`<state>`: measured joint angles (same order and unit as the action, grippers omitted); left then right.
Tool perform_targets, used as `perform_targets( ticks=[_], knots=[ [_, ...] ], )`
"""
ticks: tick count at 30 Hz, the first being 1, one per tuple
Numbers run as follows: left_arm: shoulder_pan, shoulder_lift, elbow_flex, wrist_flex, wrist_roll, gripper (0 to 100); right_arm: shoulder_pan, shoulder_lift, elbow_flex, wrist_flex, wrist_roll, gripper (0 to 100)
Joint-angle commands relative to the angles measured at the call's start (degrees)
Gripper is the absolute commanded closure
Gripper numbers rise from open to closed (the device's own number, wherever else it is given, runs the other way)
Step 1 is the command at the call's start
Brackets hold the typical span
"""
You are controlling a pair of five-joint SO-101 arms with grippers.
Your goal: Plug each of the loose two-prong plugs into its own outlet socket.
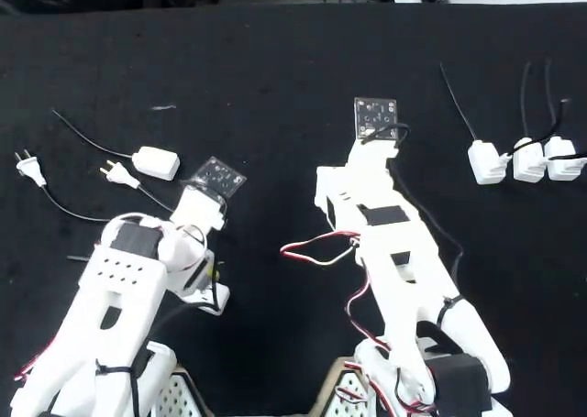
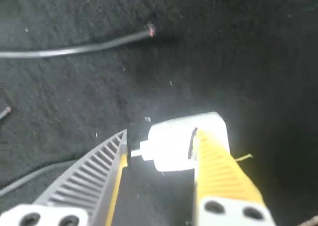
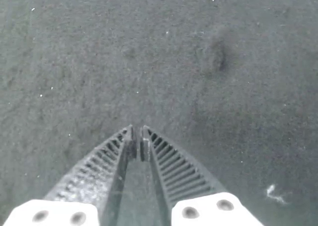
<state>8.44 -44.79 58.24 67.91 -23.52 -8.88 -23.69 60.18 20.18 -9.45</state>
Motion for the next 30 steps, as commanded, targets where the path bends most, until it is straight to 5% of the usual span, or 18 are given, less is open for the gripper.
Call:
perform_targets(
  ticks=[1,30],
  knots=[
    [0.13,-0.53,-4.62,4.66,0.09,78,-0.97,0.31,-1.80,-1.23,-0.35,98.6],
    [-0.04,37.71,-18.51,-11.08,0.35,79,-0.97,0.31,-1.71,-0.97,-0.35,98.6]
  ],
)
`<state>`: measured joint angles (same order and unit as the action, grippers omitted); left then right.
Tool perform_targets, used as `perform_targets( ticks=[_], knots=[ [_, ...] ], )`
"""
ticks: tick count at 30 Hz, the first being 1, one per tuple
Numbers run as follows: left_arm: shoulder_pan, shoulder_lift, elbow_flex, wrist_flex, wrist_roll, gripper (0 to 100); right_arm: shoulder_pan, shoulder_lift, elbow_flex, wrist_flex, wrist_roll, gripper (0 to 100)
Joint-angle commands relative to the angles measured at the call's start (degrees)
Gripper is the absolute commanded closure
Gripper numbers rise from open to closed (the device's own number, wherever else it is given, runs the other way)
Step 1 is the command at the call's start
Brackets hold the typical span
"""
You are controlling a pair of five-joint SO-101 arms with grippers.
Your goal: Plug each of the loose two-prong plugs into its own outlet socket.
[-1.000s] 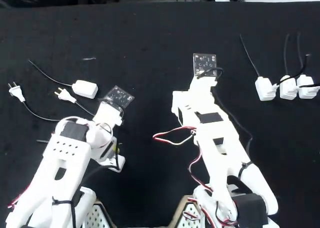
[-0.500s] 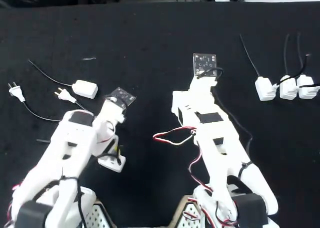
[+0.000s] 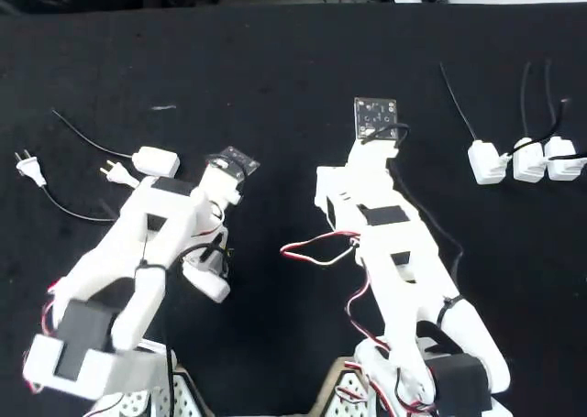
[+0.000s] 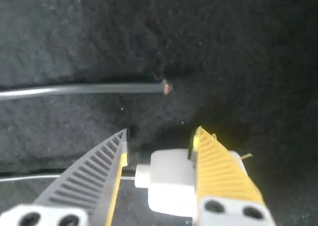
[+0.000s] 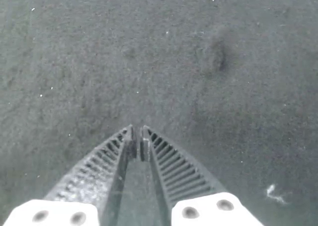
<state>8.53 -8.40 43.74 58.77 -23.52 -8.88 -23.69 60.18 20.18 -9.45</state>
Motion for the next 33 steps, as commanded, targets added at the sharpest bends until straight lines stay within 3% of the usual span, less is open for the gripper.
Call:
perform_targets(
  ticks=[1,7,13,19,24,30,33],
  knots=[
    [-0.48,1.32,-4.53,-1.93,0.44,79,-0.97,0.31,-1.71,-0.97,-0.35,98.6],
    [-5.58,-1.93,-10.86,1.14,0.44,79,-0.97,0.31,-1.71,-0.97,-0.35,98.6],
    [-9.98,-9.49,-18.59,17.14,-0.35,79,-0.97,0.31,-1.71,-0.97,-0.35,98.6],
    [-10.59,-13.10,-11.30,27.87,-14.77,79,-0.97,0.31,-1.71,-0.97,-0.35,98.6],
    [-10.07,-15.65,-3.47,28.31,-18.81,79,-0.97,0.31,-1.71,-0.97,-0.35,98.6],
    [-10.07,-21.80,1.45,23.38,-18.29,79,-0.97,0.31,-1.71,-0.97,-0.35,98.6],
    [-10.07,-24.97,5.41,17.49,-14.33,79,-0.97,0.31,-1.71,-0.97,-0.35,98.6]
  ],
)
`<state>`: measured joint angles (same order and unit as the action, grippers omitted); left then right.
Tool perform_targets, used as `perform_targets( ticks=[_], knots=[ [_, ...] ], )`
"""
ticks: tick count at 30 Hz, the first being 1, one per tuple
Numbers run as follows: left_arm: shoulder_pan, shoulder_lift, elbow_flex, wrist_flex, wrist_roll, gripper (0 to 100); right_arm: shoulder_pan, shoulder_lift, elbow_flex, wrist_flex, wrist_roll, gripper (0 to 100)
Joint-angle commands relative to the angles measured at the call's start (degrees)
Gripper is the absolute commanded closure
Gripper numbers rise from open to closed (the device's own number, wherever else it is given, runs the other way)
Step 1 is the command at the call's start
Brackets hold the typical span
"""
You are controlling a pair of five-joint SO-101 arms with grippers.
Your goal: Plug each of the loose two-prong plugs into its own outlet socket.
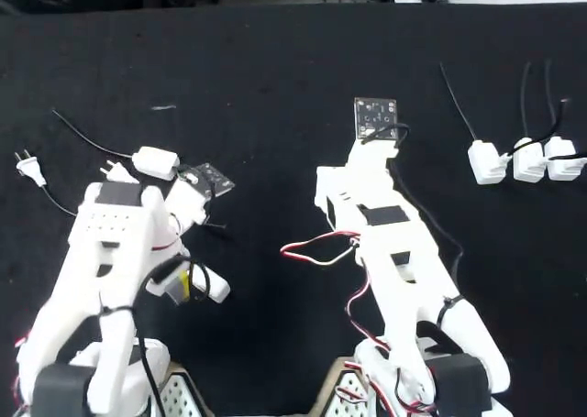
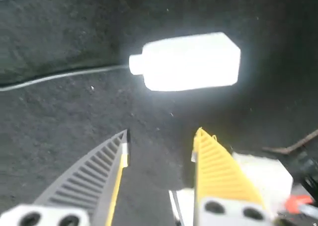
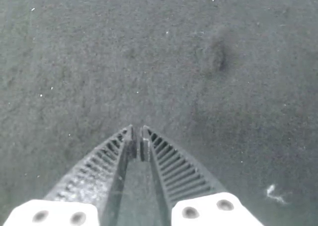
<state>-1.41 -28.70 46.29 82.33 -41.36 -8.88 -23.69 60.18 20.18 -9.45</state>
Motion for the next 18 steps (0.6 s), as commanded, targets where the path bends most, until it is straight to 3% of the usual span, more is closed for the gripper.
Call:
perform_targets(
  ticks=[1,7,18],
  knots=[
    [-0.04,-5.45,4.53,-8.35,4.75,79,-0.97,0.31,-1.71,-0.97,-0.35,98.6],
    [-0.04,-7.38,11.38,-18.81,8.70,79,-0.97,0.31,-1.71,-1.05,-0.35,98.6],
    [-0.04,-7.12,4.70,-20.40,15.38,79,-0.97,0.31,-1.71,-1.14,-0.35,98.6]
  ],
)
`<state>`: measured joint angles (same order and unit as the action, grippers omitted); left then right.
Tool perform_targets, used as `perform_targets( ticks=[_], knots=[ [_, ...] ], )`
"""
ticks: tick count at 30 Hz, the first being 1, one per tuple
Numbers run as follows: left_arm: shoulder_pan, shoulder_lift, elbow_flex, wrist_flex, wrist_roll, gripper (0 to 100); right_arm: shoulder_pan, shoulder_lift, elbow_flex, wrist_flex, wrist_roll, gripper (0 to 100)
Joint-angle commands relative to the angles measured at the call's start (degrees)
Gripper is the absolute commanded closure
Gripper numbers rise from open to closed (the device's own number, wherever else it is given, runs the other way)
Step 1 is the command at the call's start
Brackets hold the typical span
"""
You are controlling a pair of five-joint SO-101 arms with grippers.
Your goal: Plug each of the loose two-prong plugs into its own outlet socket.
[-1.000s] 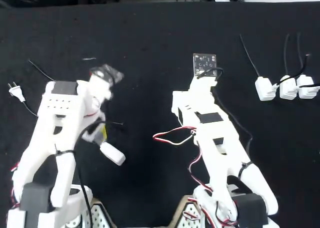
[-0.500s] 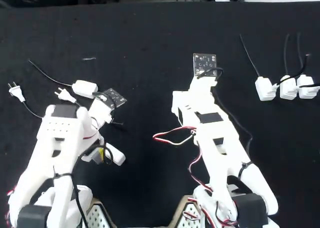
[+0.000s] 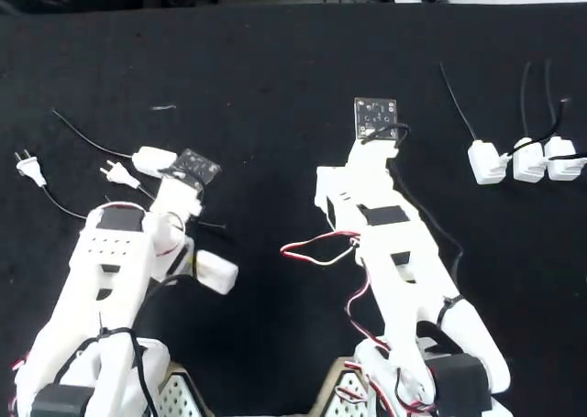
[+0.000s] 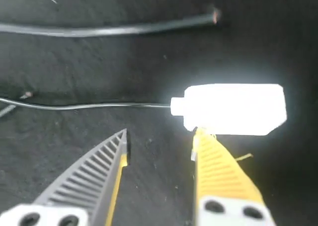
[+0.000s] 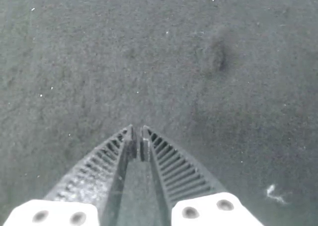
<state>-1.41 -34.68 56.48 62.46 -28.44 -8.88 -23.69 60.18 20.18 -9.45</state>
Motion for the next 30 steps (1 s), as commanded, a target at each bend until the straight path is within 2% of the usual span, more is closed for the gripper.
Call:
perform_targets(
  ticks=[1,9,15,19,24,30],
  knots=[
    [-0.04,-1.14,-6.11,-0.53,3.16,79,-0.97,0.31,-1.71,-1.14,-0.35,98.6],
    [-0.40,-0.97,-6.55,0.35,4.48,78,-0.97,0.31,-1.71,-0.97,-0.35,98.6],
    [1.01,-1.05,-1.27,1.23,-0.35,79,-0.97,0.31,-1.63,-0.97,-0.35,98.6],
    [-0.66,-1.14,-0.13,-5.19,0.44,79,-0.97,0.31,-1.63,-0.97,-0.35,98.6],
    [-7.52,-0.88,-0.04,-14.51,7.21,79,-0.97,0.31,-1.63,-0.97,-0.35,98.6],
    [-12.18,8.18,-1.10,-17.23,12.04,79,-0.97,0.31,-1.63,-0.97,-0.35,98.6]
  ],
)
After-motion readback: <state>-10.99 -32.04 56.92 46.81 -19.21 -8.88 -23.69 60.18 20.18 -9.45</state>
